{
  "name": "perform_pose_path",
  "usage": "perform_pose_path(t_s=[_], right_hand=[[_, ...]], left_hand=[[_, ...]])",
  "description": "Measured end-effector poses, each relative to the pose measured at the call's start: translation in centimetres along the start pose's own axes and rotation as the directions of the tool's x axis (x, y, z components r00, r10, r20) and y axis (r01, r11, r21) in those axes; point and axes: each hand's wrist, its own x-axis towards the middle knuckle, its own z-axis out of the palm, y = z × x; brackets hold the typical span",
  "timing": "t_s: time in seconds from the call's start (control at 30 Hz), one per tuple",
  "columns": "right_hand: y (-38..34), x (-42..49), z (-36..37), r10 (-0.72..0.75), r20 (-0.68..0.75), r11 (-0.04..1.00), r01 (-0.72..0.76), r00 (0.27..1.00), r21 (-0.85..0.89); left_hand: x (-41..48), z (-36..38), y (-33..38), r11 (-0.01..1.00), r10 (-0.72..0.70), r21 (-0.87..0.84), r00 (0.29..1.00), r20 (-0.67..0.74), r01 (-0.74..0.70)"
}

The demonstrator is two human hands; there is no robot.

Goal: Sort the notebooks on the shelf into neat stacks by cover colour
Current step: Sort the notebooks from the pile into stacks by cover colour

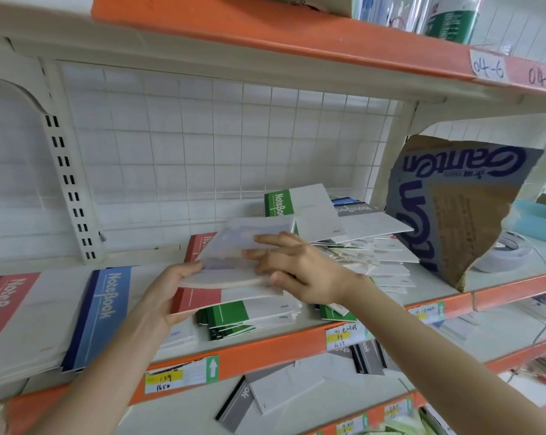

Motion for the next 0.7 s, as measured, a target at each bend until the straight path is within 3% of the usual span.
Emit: perform_pose_path(t_s=[0.1, 0.2, 0.27, 0.33, 0.43, 0.57, 0.7], right_hand=[[1.5, -0.7, -0.9, 0.220, 0.028, 0.975, -0.221, 0.975, 0.040], [3.0, -0.7, -2.0, 0.491, 0.074, 0.868, -0.480, 0.868, -0.129], [3.8, -0.7, -2.2, 0.599, 0.177, 0.787, -0.533, 0.781, -0.312], [4.2, -0.9, -2.1, 0.633, 0.196, 0.750, -0.530, 0.749, -0.396], [4.6, -0.9, -1.6, 0.637, 0.035, 0.718, -0.576, 0.770, -0.391], [4.9, -0.3, -1.4, 0.707, -0.068, 0.607, -0.654, 0.704, -0.452], [4.7, 0.3, -1.7, 0.686, -0.270, 0.590, -0.733, 0.676, -0.339]], left_hand=[[-0.1, -0.3, 0.2, 0.999, 0.024, 0.034, 1.000, -0.015, -0.024], [-0.1, -0.9, 0.4, 0.999, 0.040, 0.035, 0.999, -0.030, -0.039], [0.0, -1.1, 0.4, 0.999, 0.047, 0.015, 0.999, -0.023, -0.047], [-0.1, -1.2, 0.5, 0.998, 0.063, -0.012, 0.998, -0.012, -0.063], [-0.6, -1.4, 0.6, 0.994, 0.092, -0.067, 0.996, -0.012, -0.092], [-1.4, -2.0, 0.7, 0.977, 0.102, -0.184, 0.995, -0.024, -0.104], [-1.8, -2.9, 0.7, 0.957, 0.143, -0.254, 0.990, 0.007, -0.137]])
